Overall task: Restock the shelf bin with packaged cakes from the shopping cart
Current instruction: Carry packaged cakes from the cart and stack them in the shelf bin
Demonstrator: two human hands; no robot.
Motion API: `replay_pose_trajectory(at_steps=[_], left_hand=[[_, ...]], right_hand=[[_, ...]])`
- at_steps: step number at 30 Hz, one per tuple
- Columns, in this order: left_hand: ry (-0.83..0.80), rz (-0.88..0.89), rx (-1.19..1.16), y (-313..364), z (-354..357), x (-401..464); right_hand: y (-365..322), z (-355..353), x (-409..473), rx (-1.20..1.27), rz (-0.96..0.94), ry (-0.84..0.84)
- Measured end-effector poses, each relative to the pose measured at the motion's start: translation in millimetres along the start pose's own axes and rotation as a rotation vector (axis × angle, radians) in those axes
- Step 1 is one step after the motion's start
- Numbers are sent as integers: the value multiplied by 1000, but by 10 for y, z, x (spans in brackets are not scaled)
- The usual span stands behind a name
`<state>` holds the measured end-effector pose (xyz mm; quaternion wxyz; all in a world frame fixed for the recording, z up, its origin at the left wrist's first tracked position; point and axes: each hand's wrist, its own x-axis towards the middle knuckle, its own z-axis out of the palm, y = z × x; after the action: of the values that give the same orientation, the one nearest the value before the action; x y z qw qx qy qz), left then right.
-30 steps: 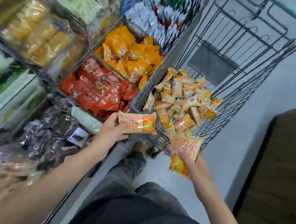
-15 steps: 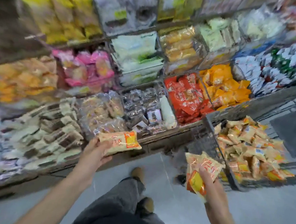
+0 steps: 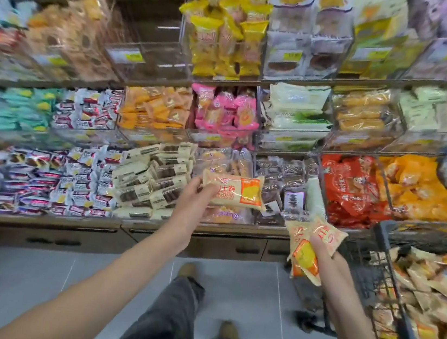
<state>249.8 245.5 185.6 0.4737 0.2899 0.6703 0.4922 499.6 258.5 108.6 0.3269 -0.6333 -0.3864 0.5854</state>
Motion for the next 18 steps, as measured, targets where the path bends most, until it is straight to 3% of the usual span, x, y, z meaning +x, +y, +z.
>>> replay_pose_trajectory(at_steps=[9,13,18], left_hand=[[379,184,-91,702,-1400,406],[498,274,-118,987,-1920,741],[550,373,-99,1357,-2452,1389]], right_hand=[[-1577,1502,348,-221,-366,-298],[-2205,2108,500,-238,-551,-349],[-2849,2750,857,-160,-661,-293]])
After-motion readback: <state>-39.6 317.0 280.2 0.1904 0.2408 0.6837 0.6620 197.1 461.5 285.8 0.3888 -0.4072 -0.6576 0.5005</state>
